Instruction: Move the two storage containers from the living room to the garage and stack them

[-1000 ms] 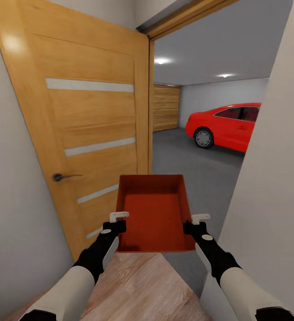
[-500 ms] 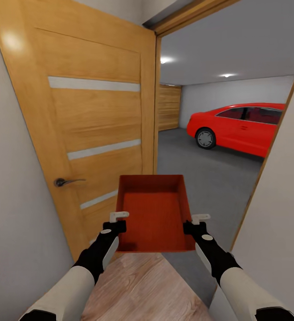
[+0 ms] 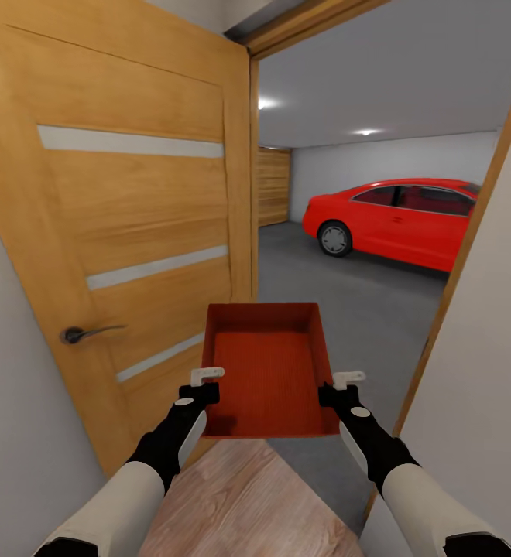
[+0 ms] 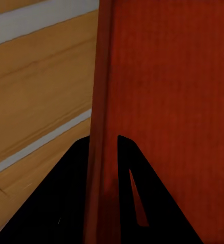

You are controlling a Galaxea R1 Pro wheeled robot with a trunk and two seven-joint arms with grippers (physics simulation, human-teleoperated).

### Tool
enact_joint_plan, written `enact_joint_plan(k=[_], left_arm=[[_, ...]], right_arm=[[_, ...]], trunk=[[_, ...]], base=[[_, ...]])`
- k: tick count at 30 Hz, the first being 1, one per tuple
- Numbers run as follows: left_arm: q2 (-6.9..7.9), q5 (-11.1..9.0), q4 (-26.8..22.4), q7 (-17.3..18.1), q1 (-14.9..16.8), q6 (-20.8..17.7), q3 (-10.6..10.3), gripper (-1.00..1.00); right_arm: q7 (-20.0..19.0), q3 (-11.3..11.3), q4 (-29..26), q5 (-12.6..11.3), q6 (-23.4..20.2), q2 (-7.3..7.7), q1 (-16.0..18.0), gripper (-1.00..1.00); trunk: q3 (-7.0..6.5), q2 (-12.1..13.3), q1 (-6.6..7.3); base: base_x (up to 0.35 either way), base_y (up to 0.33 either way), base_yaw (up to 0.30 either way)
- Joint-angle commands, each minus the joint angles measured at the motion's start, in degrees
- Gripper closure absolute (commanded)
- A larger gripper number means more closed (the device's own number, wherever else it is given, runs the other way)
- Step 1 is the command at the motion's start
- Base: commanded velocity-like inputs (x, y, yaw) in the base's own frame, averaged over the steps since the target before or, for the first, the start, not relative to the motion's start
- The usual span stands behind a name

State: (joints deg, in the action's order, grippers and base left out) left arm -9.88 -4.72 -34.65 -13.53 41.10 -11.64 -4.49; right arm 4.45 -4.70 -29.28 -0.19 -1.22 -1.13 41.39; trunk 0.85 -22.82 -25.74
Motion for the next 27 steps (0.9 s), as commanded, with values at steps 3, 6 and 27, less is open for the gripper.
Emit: enact_joint_plan(k=[3,6,27], left_arm=[[-0.05,-0.6,-3.1,-0.4,0.0,-0.2,-0.2,1.0],[-0.05,-0.6,-3.1,-0.4,0.0,-0.2,-0.2,1.0],[-0.05,-0.6,-3.1,-0.4,0.0,-0.2,-0.2,1.0]], right_arm=[[0.3,0.0,0.1,-0.1,-0.1,-0.01,0.0,1.0],[0.2,0.0,0.1,-0.1,-0.1,-0.01,0.0,1.0],[0.3,0.0,0.1,-0.1,-0.1,-0.01,0.0,1.0]], trunk=[[0.09,-0.1,-0.04],[0.09,-0.1,-0.04],[0.09,-0.1,-0.04]], base=[[0.154,0.12,-0.25],[0.154,0.12,-0.25],[0.154,0.12,-0.248]])
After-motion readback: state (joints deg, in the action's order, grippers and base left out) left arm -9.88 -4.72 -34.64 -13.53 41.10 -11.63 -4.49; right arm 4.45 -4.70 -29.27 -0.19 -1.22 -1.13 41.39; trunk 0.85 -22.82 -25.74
